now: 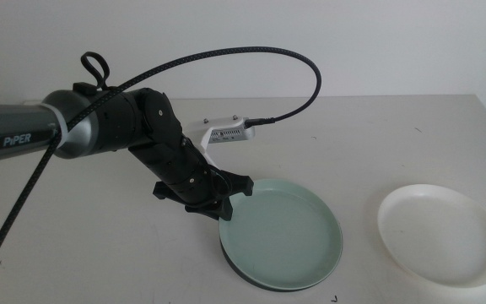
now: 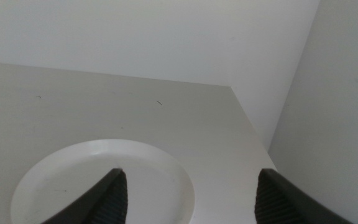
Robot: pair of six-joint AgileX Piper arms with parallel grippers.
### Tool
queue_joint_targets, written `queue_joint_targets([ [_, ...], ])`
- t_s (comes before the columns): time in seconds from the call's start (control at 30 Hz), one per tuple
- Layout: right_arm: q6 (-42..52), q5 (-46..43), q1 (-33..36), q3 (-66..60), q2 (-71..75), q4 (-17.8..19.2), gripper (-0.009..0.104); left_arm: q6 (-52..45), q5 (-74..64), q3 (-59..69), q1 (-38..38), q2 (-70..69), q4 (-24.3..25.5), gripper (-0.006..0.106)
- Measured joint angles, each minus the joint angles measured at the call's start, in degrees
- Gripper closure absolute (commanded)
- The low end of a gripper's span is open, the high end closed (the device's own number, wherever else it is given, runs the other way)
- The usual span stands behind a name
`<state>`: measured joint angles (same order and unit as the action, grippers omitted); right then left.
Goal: Stack the three bowls on top of each other.
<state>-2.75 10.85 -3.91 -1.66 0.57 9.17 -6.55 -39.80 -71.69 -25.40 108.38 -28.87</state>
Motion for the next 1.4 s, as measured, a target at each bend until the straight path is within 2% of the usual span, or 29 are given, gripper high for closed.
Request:
queue_joint_targets([
  [0.07,0.0,0.0,0.0,0.0,0.0,0.0,0.043,0.0,0.1,0.0,0.0,0.0,0.0,0.068],
  [0.3,0.0,0.0,0.0,0.0,0.0,0.0,0.043,-0.1,-0.7,-0.1,0.0,-0.1,0.0,0.008],
  [0.4,0.0,0.0,0.0,0.0,0.0,0.0,0.043,-1.1,-1.5,-0.1,0.0,-1.8,0.0,-0.003],
  [0.63,0.0,0.0,0.0,0.0,0.0,0.0,0.043,-6.1,-2.0,-0.2,0.0,-12.7,0.1,-0.003],
  [0.9,0.0,0.0,0.0,0.0,0.0,0.0,0.043,-6.6,-3.0,-0.2,0.0,-24.0,0.9,-0.003],
  [1.17,0.0,0.0,0.0,0.0,0.0,0.0,0.043,-6.6,-3.3,-0.2,0.0,-27.0,1.9,-0.003],
  [1.4,0.0,0.0,0.0,0.0,0.0,0.0,0.043,-6.7,-3.5,0.0,0.0,-30.5,5.9,-0.003],
])
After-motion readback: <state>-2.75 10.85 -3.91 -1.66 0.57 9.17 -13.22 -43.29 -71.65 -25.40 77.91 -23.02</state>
